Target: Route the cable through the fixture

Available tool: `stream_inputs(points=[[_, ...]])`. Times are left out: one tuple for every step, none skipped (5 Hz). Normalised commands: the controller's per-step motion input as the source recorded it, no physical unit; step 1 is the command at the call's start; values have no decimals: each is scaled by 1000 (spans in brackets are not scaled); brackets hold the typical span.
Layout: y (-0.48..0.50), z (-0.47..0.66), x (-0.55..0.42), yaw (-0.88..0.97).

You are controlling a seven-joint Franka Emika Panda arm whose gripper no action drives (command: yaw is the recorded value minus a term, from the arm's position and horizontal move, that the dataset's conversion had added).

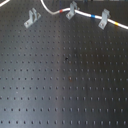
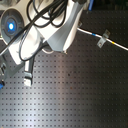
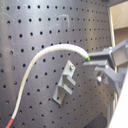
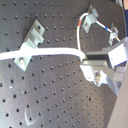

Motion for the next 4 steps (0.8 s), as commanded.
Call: stream_inputs(points=[[226,462,-111,0],[230,385,-75,-6],[115,287,-71,-140],[-20,274,-170,-560]])
